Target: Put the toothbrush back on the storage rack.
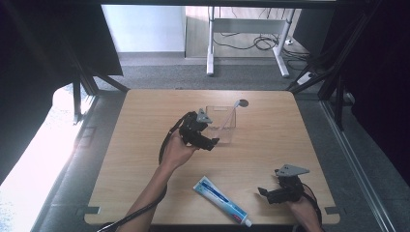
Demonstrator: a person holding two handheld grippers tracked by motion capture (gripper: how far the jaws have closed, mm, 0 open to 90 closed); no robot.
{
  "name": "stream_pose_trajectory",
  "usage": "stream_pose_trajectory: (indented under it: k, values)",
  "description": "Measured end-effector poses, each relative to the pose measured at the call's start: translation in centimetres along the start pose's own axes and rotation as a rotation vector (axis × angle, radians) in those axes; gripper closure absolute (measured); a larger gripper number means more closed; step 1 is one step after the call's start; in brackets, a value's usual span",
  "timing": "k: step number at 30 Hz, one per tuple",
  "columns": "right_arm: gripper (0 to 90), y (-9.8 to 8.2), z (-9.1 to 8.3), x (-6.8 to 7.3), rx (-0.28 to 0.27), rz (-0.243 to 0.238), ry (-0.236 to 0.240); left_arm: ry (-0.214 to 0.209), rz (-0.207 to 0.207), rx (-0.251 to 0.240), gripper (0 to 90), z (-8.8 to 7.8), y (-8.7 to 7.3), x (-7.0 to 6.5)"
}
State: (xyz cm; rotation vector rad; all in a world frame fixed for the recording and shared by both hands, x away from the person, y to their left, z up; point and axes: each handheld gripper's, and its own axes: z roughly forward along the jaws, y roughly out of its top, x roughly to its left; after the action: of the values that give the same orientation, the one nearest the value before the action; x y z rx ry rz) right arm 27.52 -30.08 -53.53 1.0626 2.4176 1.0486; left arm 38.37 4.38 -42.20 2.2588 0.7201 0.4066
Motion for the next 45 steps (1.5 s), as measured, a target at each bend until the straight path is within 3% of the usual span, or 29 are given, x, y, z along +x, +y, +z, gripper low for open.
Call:
stream_pose_trajectory:
  k: [33,45]
  values:
    - [0.0,0.0,0.1,0.2,0.006,-0.004,-0.005,0.0,-0.066,-0.032,13.2,-3.2,-7.6,-0.3]
    - [0.0,0.0,0.1,0.2,0.006,-0.003,-0.01,-0.009,-0.101,-0.052,13.2,-4.6,-11.2,-0.8]
